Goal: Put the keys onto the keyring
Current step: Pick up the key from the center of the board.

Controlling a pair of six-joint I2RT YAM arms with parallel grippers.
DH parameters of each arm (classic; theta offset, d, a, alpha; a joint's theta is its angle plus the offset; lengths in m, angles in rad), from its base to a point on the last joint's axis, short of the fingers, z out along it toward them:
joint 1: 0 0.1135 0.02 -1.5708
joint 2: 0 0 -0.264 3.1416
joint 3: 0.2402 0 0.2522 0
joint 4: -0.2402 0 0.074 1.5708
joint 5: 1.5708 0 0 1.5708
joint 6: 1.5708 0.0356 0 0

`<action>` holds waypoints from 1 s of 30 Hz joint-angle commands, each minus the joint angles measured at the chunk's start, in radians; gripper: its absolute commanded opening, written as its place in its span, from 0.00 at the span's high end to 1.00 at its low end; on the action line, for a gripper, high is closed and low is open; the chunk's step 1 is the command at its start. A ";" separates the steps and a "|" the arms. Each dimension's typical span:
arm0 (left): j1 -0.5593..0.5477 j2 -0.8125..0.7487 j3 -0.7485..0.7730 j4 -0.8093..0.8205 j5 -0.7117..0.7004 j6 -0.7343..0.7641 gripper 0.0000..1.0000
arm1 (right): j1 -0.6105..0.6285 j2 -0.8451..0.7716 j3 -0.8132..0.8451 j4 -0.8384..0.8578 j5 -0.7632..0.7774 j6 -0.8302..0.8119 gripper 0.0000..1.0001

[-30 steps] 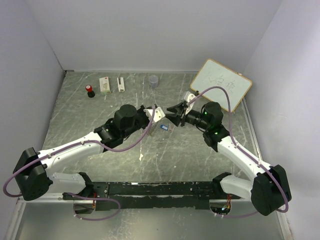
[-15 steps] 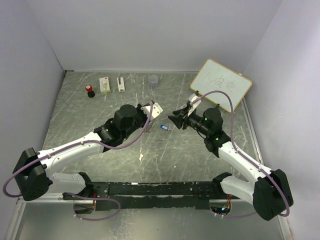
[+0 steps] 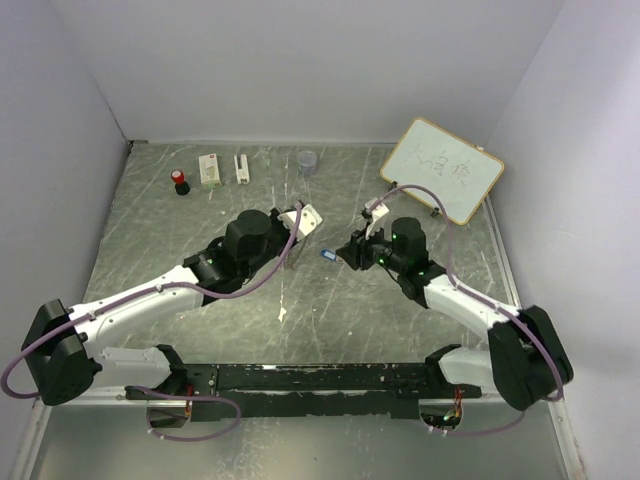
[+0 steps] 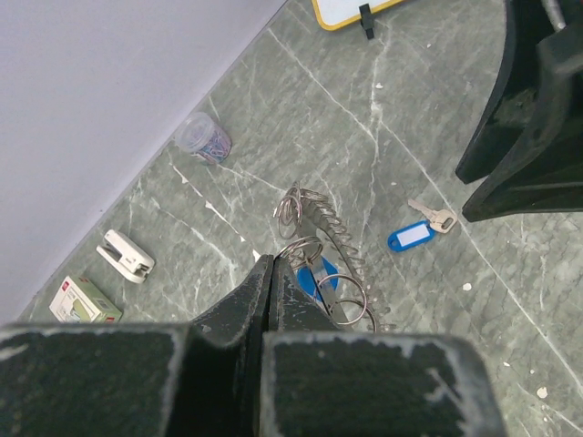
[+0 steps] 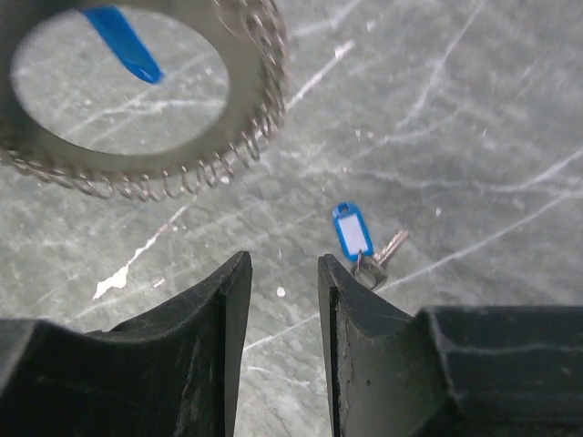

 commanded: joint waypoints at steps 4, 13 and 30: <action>-0.007 -0.046 0.030 0.006 -0.018 -0.015 0.93 | 0.001 0.167 0.057 -0.023 0.059 0.072 0.66; -0.007 -0.050 0.024 0.007 -0.007 -0.016 0.93 | 0.001 0.237 0.023 0.060 0.075 0.049 0.69; -0.007 -0.044 0.024 0.008 -0.007 -0.010 0.93 | 0.001 0.389 0.059 0.112 0.122 0.032 0.67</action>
